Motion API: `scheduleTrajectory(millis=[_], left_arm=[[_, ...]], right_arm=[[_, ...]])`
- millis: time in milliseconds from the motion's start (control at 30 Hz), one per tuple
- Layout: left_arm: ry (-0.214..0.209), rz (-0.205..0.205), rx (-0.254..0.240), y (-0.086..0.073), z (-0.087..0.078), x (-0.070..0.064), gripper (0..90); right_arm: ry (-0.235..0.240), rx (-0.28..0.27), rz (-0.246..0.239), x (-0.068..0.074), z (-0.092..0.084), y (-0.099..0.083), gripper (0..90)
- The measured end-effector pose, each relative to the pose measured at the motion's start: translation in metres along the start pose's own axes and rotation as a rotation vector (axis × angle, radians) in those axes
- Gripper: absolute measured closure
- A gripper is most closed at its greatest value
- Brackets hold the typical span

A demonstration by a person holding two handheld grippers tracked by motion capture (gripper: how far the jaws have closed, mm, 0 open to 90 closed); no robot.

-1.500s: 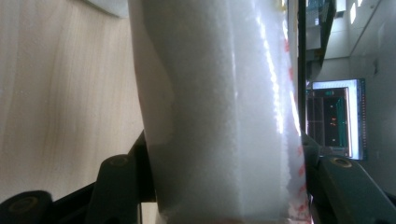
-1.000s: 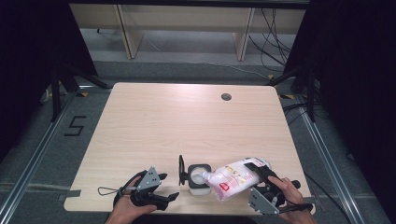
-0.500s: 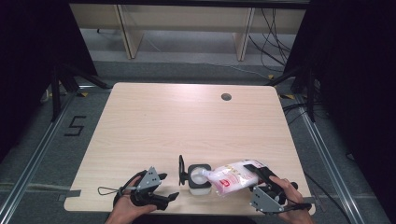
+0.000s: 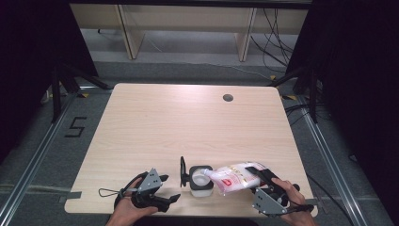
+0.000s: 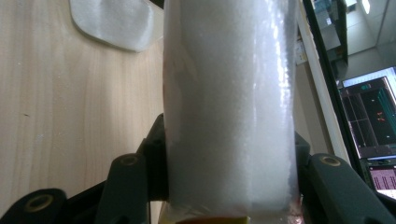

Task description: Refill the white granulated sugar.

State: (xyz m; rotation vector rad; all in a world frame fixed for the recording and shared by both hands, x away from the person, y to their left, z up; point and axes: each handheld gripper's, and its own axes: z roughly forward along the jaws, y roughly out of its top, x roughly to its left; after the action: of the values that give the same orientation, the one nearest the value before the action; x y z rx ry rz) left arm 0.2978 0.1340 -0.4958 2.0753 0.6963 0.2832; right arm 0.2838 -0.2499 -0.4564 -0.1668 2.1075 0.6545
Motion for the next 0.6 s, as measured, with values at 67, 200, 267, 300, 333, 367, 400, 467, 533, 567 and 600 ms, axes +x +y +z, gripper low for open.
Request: scheduleTrajectory(millis=[67,200,267,300,333,367,400,467,533,567,600], left_arm=[[0.000,0.000,0.000,0.000,0.000,0.000,21.8],[-0.003,-0.009,-0.009,0.000,0.001,-0.001,21.8],[-0.012,-0.003,0.005,0.000,0.000,0.000,21.8],[-0.011,-0.002,0.003,0.000,0.000,0.000,21.8],[-0.011,-0.003,0.003,0.000,0.000,0.000,21.8],[-0.011,-0.003,0.003,0.000,0.000,0.000,21.8],[-0.010,-0.003,0.002,0.000,0.000,0.000,21.8],[-0.008,-0.002,0.001,0.000,0.001,0.001,21.7],[-0.011,-0.003,0.006,0.000,0.000,0.001,21.7],[-0.011,-0.002,0.003,0.000,0.000,0.001,21.8],[-0.011,-0.003,0.005,0.000,0.000,0.001,21.8]], right_arm=[[0.003,-0.003,0.037,0.002,0.000,-0.002,52.6],[0.013,-0.024,0.084,0.000,0.000,-0.007,53.2],[0.024,-0.036,0.112,-0.001,0.001,-0.009,53.5],[0.025,-0.047,0.139,-0.001,0.002,-0.011,53.5],[0.025,-0.058,0.146,-0.003,0.004,-0.014,53.7],[0.028,-0.051,0.199,-0.001,0.004,-0.016,53.8],[0.027,-0.066,0.195,-0.004,0.007,-0.019,54.0],[0.028,-0.083,0.248,-0.006,0.012,-0.025,54.3],[0.036,-0.113,0.303,-0.008,0.016,-0.029,54.6],[0.042,-0.116,0.318,-0.009,0.018,-0.031,54.7],[0.055,-0.126,0.339,-0.010,0.020,-0.033,54.8]])
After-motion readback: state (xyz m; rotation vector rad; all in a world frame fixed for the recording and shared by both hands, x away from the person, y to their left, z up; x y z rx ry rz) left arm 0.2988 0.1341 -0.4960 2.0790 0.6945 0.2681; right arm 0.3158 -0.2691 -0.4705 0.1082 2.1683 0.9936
